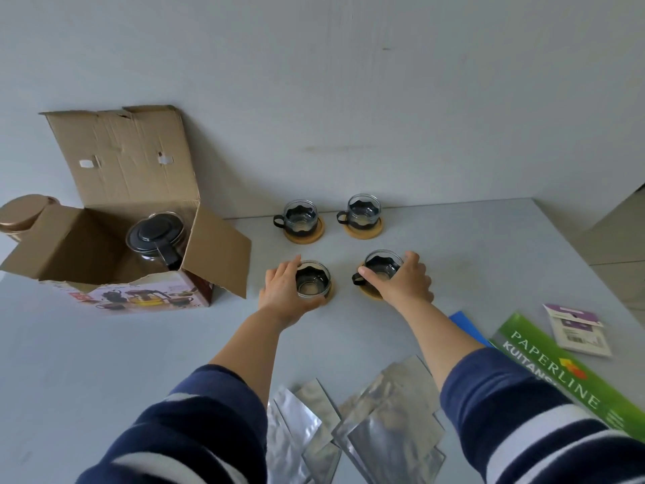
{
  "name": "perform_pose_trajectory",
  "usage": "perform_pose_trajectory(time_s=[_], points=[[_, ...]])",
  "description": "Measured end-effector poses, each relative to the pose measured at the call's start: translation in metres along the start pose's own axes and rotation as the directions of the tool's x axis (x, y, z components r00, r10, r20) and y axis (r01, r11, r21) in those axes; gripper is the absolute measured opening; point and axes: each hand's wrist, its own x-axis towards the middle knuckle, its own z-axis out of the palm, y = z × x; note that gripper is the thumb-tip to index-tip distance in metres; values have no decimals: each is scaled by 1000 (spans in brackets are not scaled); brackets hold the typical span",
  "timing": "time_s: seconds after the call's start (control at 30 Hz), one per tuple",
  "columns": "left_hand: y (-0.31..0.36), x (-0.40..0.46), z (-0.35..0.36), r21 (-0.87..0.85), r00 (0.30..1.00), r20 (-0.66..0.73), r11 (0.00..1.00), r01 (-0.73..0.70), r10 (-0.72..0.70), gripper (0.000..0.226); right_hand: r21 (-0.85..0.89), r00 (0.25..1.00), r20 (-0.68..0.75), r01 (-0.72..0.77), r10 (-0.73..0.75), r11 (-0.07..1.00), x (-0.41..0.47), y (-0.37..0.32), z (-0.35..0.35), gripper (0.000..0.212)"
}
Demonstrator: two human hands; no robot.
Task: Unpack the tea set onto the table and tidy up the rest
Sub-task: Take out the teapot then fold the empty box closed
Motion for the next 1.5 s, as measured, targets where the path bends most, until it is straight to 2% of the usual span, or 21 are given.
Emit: perform_pose_trajectory(time_s=[0.1, 0.3, 0.43, 0.57, 0.73, 0.83, 1.0, 1.17, 1.33, 1.5], points=[[1, -3, -18, 51, 1000, -5, 999, -1, 1, 106, -102, 998, -25, 55, -58, 993, -2, -14, -10, 100], [-23, -10, -89, 173, 981, -195, 984, 38, -4, 79, -228, 979, 12, 202, -205, 952, -27, -71, -8, 83], [-56, -21, -140, 179, 952, -304, 981, 82, -24, 65, -226, 954, 84, 301, -290, 926, -55, -122, 14, 66], [-101, -35, -183, 202, 928, -368, 969, 140, -58, 60, -131, 897, 173, 431, -408, 893, -92, -175, 51, 33], [-160, -44, -218, 272, 915, -389, 936, 226, -108, 62, -46, 827, 206, 542, -523, 839, -140, -238, 103, 21], [-188, -44, -227, 259, 912, -397, 940, 223, -107, 60, -134, 874, 198, 474, -445, 871, -146, -264, 138, 11], [-217, -44, -228, 321, 935, -322, 913, 253, -146, 62, -303, 937, 169, 346, -307, 888, -149, -284, 159, 17], [-224, -48, -213, 395, 957, -260, 890, 229, -130, 57, -477, 957, 197, 285, -215, 831, -149, -294, 167, 31], [-226, -48, -215, 477, 972, -201, 855, 206, -122, 68, -530, 951, 70, 291, -301, 797, -153, -287, 174, 30], [-225, -49, -217, 488, 977, -178, 851, 193, -120, 70, -350, 881, 23, 450, -472, 822, -157, -286, 155, 29]])
